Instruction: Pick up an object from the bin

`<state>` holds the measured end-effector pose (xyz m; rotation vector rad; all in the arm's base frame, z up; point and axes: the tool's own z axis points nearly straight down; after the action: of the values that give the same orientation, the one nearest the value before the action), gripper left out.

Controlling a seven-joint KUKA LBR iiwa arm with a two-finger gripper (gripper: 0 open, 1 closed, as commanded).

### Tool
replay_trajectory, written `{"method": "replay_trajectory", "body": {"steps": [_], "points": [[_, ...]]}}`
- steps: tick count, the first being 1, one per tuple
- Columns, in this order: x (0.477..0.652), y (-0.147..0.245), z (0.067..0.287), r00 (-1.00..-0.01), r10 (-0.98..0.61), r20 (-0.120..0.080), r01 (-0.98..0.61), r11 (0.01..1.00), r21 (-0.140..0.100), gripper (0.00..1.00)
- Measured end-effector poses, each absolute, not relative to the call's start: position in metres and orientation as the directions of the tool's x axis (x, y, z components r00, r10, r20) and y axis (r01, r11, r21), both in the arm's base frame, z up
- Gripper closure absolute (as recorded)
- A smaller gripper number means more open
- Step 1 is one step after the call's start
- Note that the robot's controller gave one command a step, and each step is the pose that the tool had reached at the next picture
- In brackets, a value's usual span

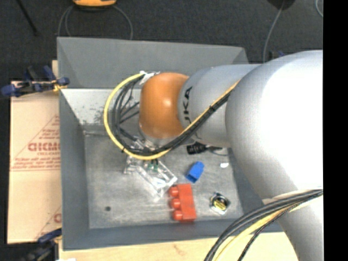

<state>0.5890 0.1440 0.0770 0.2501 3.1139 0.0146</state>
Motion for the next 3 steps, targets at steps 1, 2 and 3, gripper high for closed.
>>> {"method": "replay_trajectory", "body": {"steps": [1, 2, 3], "points": [[0.648, 0.142, 0.078, -0.919, 0.393, -0.005, 0.393, 0.919, 0.005, 1.0], [0.644, 0.124, 0.121, -0.842, 0.539, -0.006, 0.539, 0.842, 0.005, 1.0], [0.613, 0.063, 0.109, -0.695, 0.719, -0.001, 0.719, 0.695, -0.001, 1.0]]}}
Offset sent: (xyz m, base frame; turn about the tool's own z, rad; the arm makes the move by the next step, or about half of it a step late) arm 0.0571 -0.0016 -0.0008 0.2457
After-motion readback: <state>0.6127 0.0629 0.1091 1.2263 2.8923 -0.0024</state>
